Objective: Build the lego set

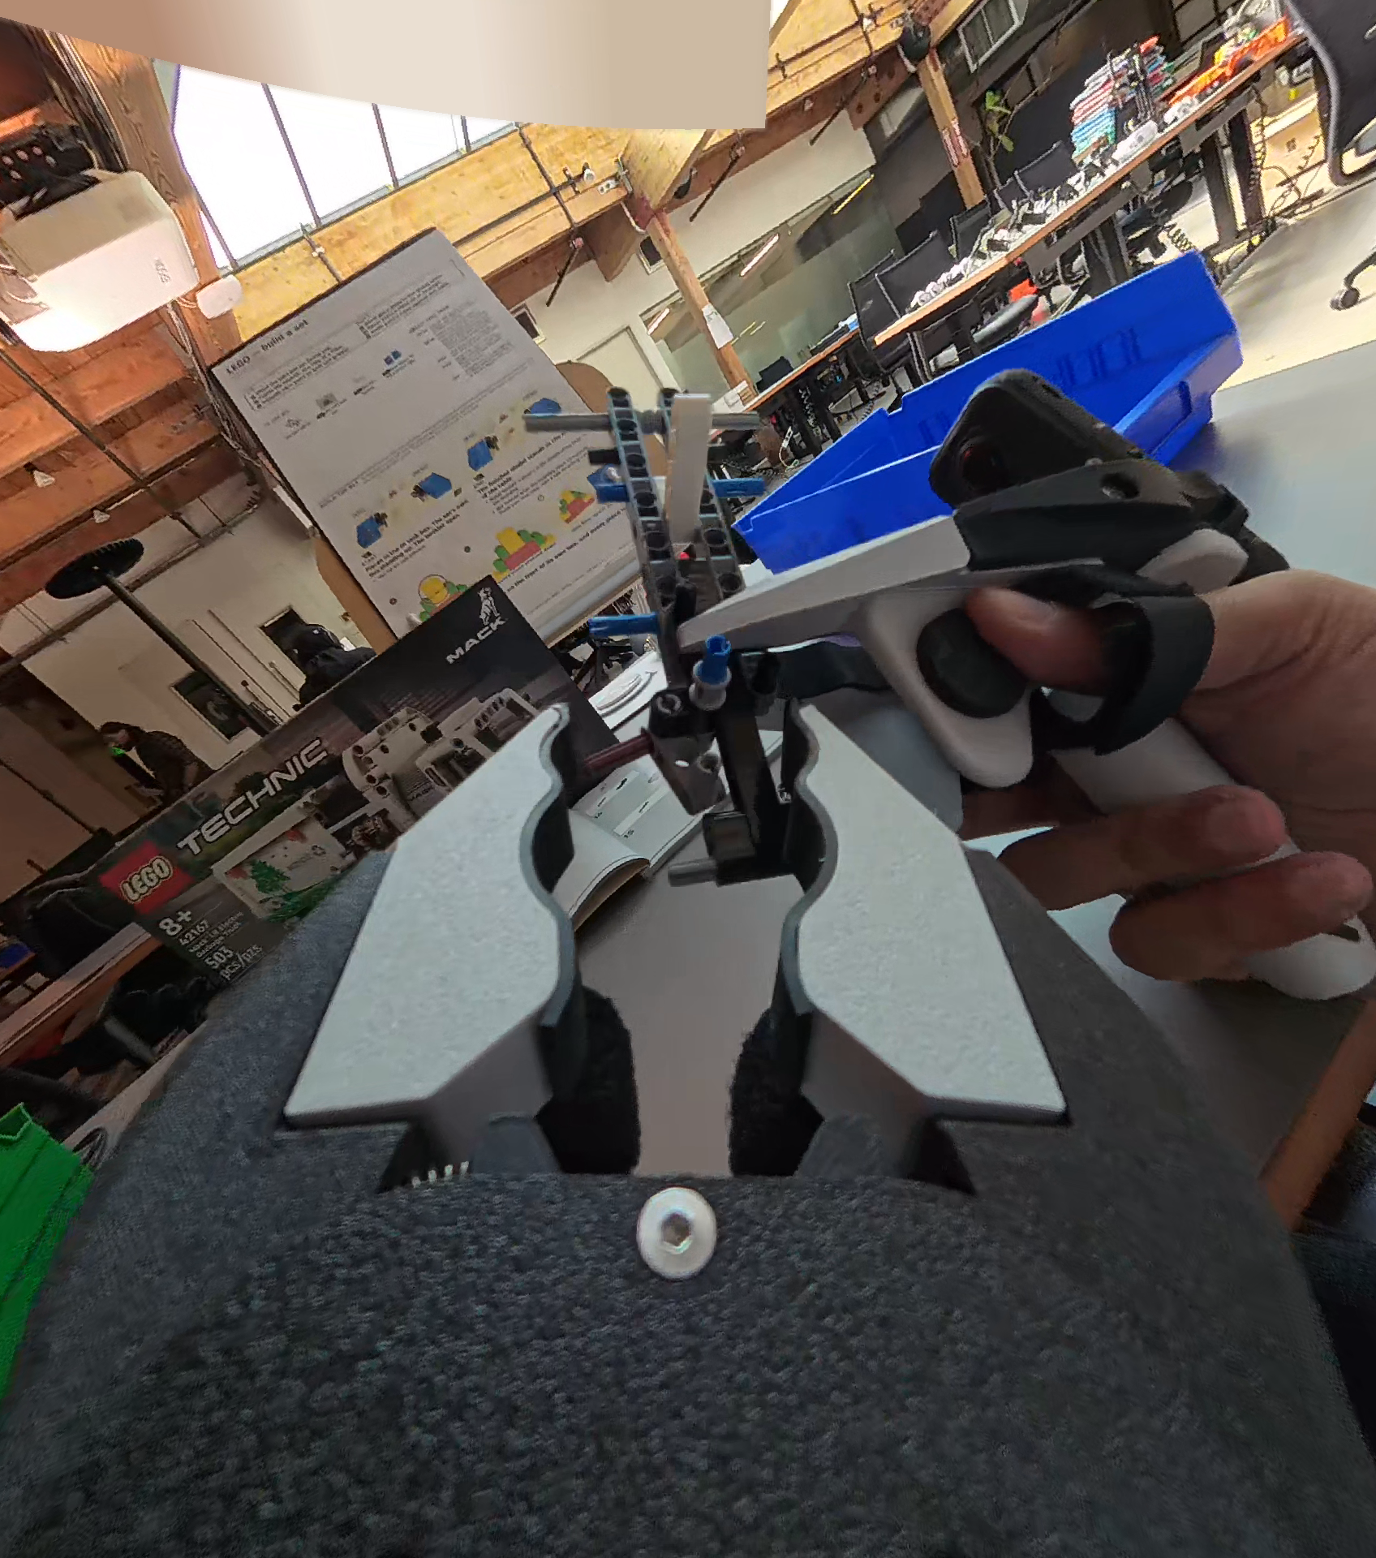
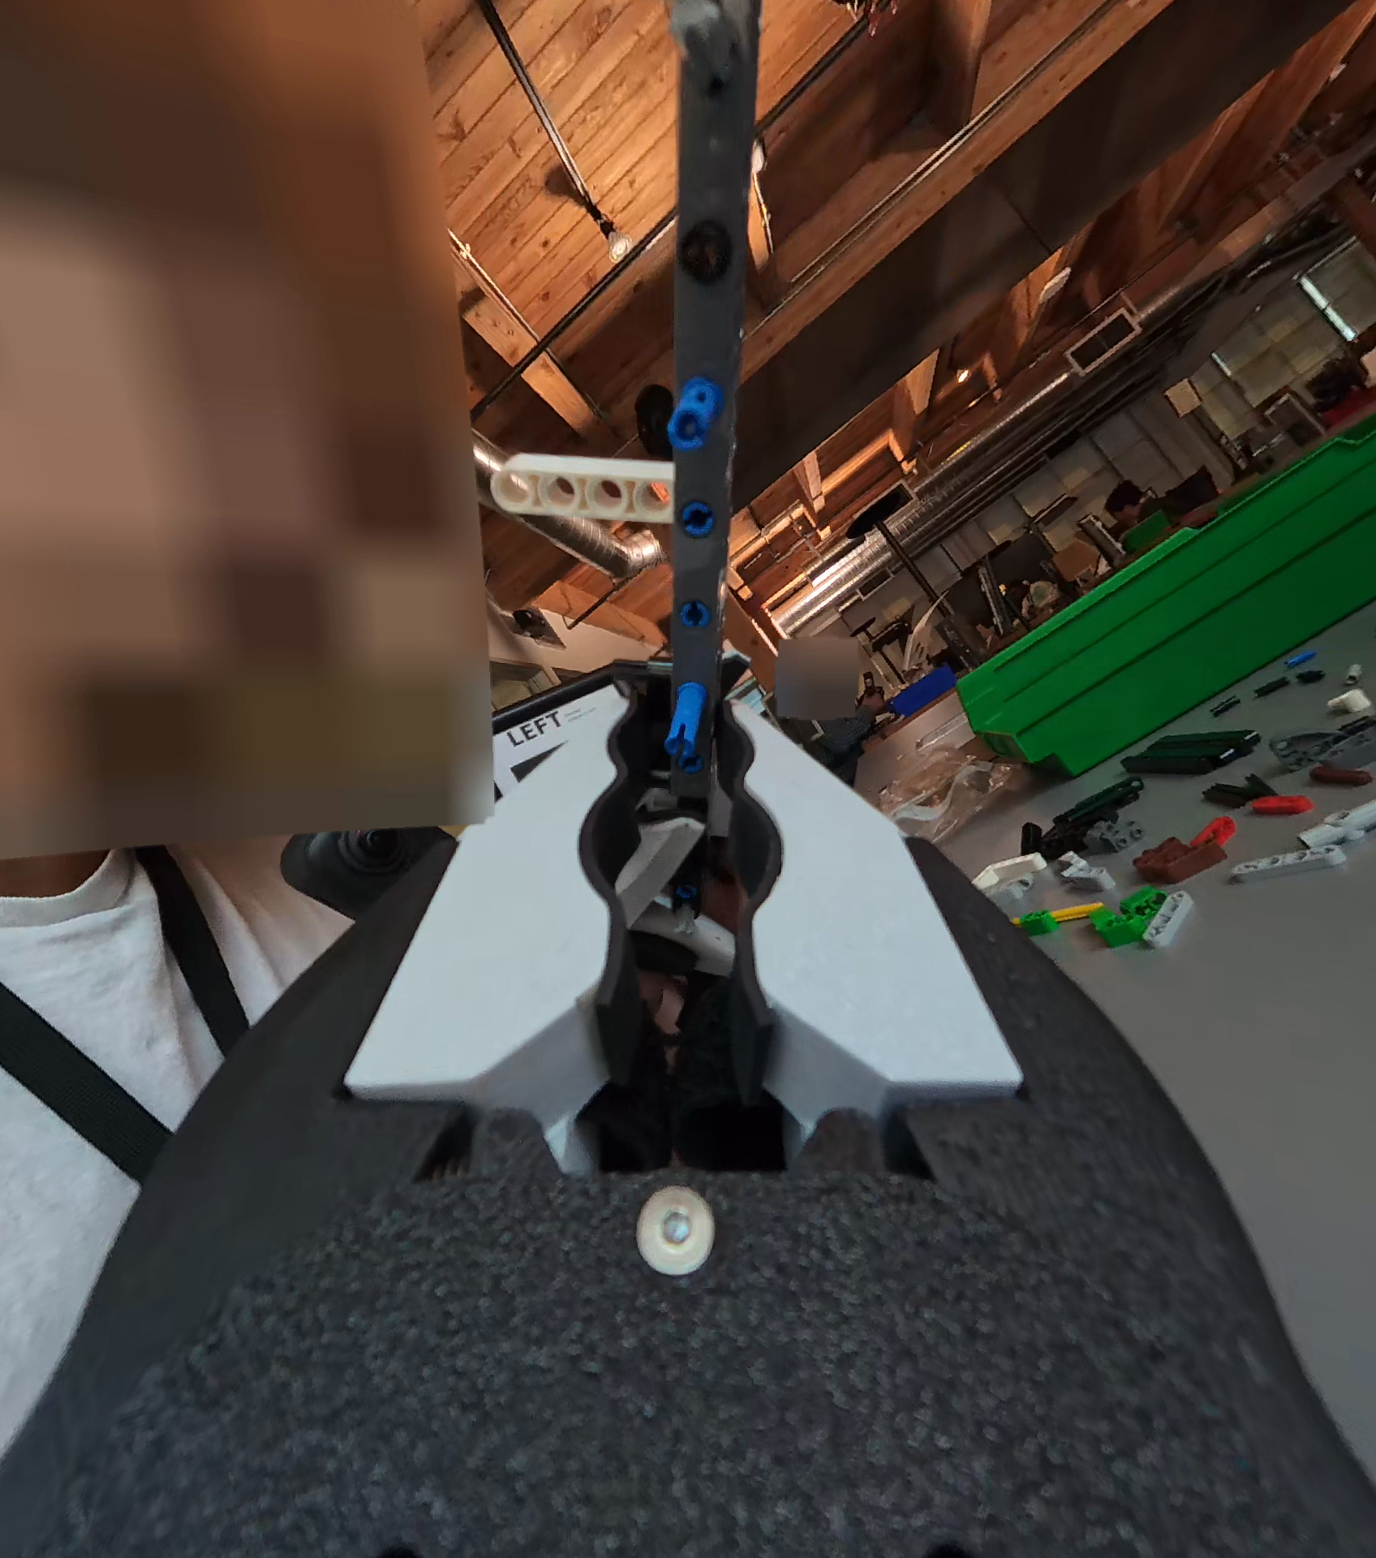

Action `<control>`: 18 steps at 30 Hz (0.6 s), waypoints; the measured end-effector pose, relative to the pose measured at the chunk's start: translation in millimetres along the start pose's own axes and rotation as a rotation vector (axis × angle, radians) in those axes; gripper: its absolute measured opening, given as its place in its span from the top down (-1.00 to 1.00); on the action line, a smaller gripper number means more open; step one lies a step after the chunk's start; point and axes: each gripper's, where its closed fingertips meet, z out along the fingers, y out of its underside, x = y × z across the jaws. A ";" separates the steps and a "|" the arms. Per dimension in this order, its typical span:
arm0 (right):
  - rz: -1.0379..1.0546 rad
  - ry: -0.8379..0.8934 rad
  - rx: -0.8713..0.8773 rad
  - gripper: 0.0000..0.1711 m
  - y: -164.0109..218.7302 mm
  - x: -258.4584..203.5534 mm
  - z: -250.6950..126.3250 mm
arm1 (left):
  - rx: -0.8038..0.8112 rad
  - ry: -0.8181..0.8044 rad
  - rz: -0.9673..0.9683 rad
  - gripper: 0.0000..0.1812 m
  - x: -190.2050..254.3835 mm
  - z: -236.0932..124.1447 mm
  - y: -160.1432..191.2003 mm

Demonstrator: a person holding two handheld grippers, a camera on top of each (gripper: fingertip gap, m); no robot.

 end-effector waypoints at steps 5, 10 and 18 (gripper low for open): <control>0.010 0.054 -0.058 0.86 6.7 9.8 4.0 | 0.000 -0.020 0.002 0.58 -2.8 -1.9 3.9; 0.004 0.240 -0.085 0.85 11.0 37.1 8.1 | -0.091 0.013 -0.003 0.77 -4.0 3.6 20.7; 0.006 0.417 -0.163 0.47 24.0 48.0 -6.0 | -0.213 0.297 -0.251 0.77 1.8 8.2 42.4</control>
